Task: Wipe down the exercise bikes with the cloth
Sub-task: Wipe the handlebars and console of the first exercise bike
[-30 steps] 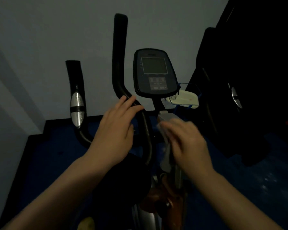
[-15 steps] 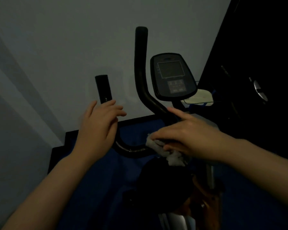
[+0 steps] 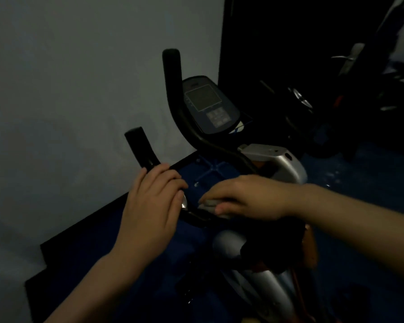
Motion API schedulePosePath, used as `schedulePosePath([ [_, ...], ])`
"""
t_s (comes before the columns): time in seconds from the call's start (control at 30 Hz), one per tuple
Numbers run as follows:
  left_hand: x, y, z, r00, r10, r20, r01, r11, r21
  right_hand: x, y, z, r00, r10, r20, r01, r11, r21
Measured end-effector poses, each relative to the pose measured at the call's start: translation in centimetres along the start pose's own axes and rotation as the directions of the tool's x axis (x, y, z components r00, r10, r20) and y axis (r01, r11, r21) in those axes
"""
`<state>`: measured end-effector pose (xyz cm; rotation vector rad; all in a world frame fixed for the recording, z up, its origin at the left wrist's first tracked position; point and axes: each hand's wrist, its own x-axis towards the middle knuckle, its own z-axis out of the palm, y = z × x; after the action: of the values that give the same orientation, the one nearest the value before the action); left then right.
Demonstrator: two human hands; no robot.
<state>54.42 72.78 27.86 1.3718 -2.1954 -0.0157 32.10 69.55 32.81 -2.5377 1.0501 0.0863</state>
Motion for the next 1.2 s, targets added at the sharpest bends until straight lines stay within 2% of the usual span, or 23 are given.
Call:
schedulePosePath([
  [0.13,0.2,-0.9,-0.6,0.996,0.078,0.040,-0.078,0.997,-0.014,-1.5,2.0,-1.5,0.992,0.123,-0.017,-0.124,0.985,-0.121],
  [0.17,0.1,-1.0,-0.5,0.996,0.079,0.041,-0.078,0.997,-0.024,-1.5,1.6,-0.9,0.992,0.124,-0.038,-0.127,0.985,-0.113],
  [0.3,-0.1,-0.8,-0.1,0.999,0.043,0.019,-0.041,0.997,-0.065,-1.1,-0.8,1.2,0.999,0.032,-0.040,-0.027,0.992,0.119],
  [0.37,-0.2,-0.9,0.1,0.999,0.044,0.022,-0.043,0.997,-0.069,-1.7,0.5,-0.1,0.996,0.087,-0.014,-0.086,0.993,0.085],
  [0.47,-0.1,-1.0,0.3,0.999,0.034,0.010,-0.034,0.997,-0.071,-1.9,1.1,0.0,0.987,0.127,-0.098,-0.131,0.991,-0.033],
  [0.6,-0.2,-0.7,0.7,1.000,0.015,-0.026,-0.018,0.994,-0.111,-1.2,-1.1,2.0,0.993,0.047,-0.105,-0.034,0.992,0.119],
  [0.73,-0.1,-1.4,1.0,0.999,0.044,-0.025,-0.047,0.991,-0.126,-2.8,0.0,1.1,0.959,0.236,-0.159,-0.237,0.971,0.008],
  [0.87,0.0,-1.7,1.0,0.997,0.073,-0.033,-0.078,0.976,-0.204,-1.5,-5.5,3.5,0.918,0.247,-0.310,-0.263,0.965,-0.009],
  [0.97,0.5,-2.7,-0.1,0.989,0.128,-0.070,-0.144,0.926,-0.349,-1.5,-7.2,4.2,0.806,0.462,-0.369,-0.482,0.875,0.042],
  [1.03,1.1,-4.2,-1.5,0.972,0.191,-0.137,-0.230,0.901,-0.368,-0.8,-9.0,6.0,0.656,0.544,-0.524,-0.628,0.778,0.022],
  [1.07,1.7,-5.1,-2.4,0.961,0.208,-0.182,-0.262,0.897,-0.355,0.1,-10.5,7.1,0.541,0.600,-0.589,-0.679,0.725,0.114],
  [1.1,2.4,-6.0,-3.2,0.952,0.212,-0.222,-0.279,0.899,-0.337,1.6,-12.3,7.7,0.424,0.633,-0.647,-0.692,0.688,0.220],
  [1.17,3.8,-7.7,-4.2,0.943,0.207,-0.260,-0.288,0.898,-0.332,4.7,-14.8,8.3,0.253,0.711,-0.656,-0.550,0.663,0.507],
  [1.2,4.4,-8.5,-4.4,0.944,0.215,-0.250,-0.294,0.892,-0.344,5.6,-15.1,8.7,0.236,0.775,-0.587,-0.434,0.624,0.650],
])
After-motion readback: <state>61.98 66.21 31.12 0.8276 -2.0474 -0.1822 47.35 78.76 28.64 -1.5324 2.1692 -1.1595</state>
